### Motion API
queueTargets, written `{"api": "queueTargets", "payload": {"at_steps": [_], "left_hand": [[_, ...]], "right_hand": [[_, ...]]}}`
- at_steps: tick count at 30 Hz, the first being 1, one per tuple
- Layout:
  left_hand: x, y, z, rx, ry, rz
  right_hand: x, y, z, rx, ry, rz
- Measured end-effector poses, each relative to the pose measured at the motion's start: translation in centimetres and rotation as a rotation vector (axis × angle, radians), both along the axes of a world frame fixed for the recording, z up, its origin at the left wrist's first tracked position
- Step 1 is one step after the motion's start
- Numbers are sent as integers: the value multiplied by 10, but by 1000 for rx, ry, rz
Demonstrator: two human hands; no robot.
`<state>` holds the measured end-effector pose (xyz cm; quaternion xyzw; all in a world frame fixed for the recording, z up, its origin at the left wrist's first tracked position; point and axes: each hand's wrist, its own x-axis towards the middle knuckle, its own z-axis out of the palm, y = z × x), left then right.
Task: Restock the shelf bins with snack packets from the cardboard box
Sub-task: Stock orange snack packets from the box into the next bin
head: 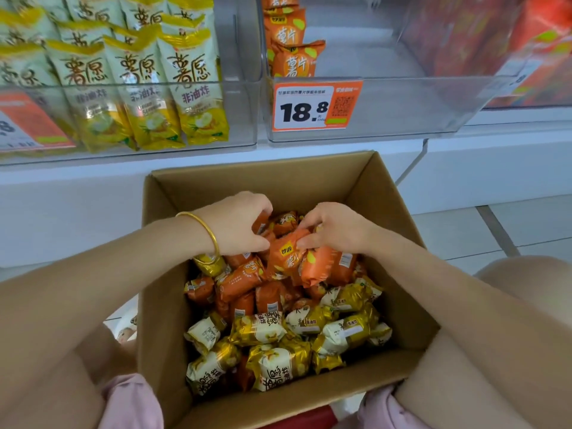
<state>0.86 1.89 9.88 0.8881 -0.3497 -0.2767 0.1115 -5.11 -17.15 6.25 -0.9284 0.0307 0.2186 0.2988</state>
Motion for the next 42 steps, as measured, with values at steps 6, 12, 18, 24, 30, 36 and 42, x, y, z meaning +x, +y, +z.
{"api": "queueTargets", "payload": {"at_steps": [6, 12, 18, 24, 30, 36, 42], "left_hand": [[-4, -11, 1, -240, 270, 121], [4, -10, -1, -443, 655, 533], [5, -13, 6, -548, 729, 661], [8, -11, 16, -656, 654, 659], [2, -13, 20, -748, 710, 726], [0, -13, 17, -802, 689, 798], [-7, -10, 11, -686, 402, 548]], "right_hand": [[-11, -18, 46, 509, -48, -222], [-13, -25, 41, 539, -143, -411], [-12, -24, 43, 815, -39, -392], [-13, -33, 55, 1011, -66, -394], [-17, -29, 57, 1215, -137, -549], [-26, -14, 47, 1177, -77, -628], [-35, -3, 43, 557, -31, -151]]}}
